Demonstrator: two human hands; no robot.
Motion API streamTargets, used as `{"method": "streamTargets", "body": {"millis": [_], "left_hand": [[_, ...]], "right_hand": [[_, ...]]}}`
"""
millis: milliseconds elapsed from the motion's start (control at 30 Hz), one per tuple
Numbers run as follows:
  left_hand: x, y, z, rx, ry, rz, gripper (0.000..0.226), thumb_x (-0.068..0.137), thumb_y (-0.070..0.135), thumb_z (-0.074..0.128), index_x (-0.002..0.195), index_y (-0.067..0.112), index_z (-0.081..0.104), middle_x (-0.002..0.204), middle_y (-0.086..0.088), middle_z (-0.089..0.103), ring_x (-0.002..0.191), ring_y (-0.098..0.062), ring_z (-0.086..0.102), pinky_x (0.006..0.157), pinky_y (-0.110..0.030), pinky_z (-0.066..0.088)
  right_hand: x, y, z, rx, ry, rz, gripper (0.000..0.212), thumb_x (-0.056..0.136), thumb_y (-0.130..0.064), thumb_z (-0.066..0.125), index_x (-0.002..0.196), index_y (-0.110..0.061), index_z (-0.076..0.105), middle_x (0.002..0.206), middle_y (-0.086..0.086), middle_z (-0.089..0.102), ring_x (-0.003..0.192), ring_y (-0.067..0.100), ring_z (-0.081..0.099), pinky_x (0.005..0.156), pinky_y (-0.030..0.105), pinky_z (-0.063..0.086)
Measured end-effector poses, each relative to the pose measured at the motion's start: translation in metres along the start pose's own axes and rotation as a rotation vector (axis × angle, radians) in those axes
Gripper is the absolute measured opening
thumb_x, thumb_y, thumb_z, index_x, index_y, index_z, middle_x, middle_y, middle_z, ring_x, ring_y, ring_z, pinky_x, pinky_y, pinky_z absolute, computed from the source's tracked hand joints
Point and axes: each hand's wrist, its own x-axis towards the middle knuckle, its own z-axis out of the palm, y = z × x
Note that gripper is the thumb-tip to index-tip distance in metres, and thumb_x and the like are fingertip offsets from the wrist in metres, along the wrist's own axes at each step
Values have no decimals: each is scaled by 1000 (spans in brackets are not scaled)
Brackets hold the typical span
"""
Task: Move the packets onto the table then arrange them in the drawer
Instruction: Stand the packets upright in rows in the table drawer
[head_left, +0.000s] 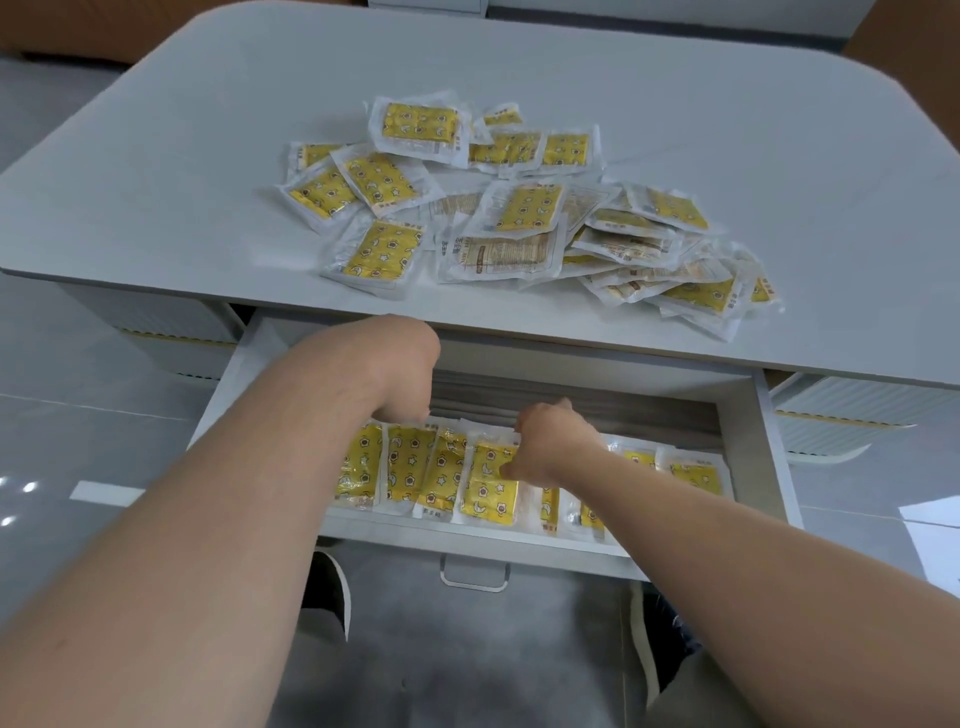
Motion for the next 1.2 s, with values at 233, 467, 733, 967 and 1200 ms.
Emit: {"method": "streamTargets", "body": {"millis": [233, 467, 733, 967, 1200], "left_hand": [[-14, -7, -1, -23, 21, 12, 50, 96, 23, 67, 142, 12, 52, 135, -6, 60, 120, -26, 59, 102, -39, 49], [-20, -7, -5, -163, 261, 49, 40, 95, 28, 66, 134, 17, 60, 122, -3, 65, 108, -24, 63, 96, -41, 53], [-11, 15, -3, -279, 570, 126, 31, 98, 34, 61, 127, 23, 63, 124, 0, 64, 107, -21, 62, 92, -41, 53], [9, 39, 4, -211, 604, 214, 48, 102, 38, 53, 144, 16, 49, 146, 0, 48, 130, -23, 48, 103, -37, 42], [31, 46, 7, -139, 539, 227, 76, 100, 50, 50, 159, 15, 17, 168, -1, 8, 154, -19, 11, 122, -37, 19]], "right_hand": [[3, -6, 2, -100, 4, 24, 69, 87, -35, 75, 144, -13, 42, 138, 19, 40, 121, 34, 50, 92, 42, 53], [-20, -10, -18, -100, 20, -60, 50, 88, -18, 63, 136, -13, 49, 137, 16, 46, 104, 30, 60, 79, 37, 57], [-64, 2, -81, 204, 442, -176, 11, 96, -27, 57, 96, -22, 67, 94, -3, 65, 82, 15, 63, 74, 37, 59], [-63, 27, -108, 109, 889, -165, 29, 95, -19, 56, 123, -17, 64, 128, 6, 52, 122, 29, 43, 99, 38, 40], [-50, 43, -115, -107, 824, -57, 38, 98, -22, 52, 134, -13, 56, 143, 8, 44, 133, 35, 34, 106, 43, 31]]}}
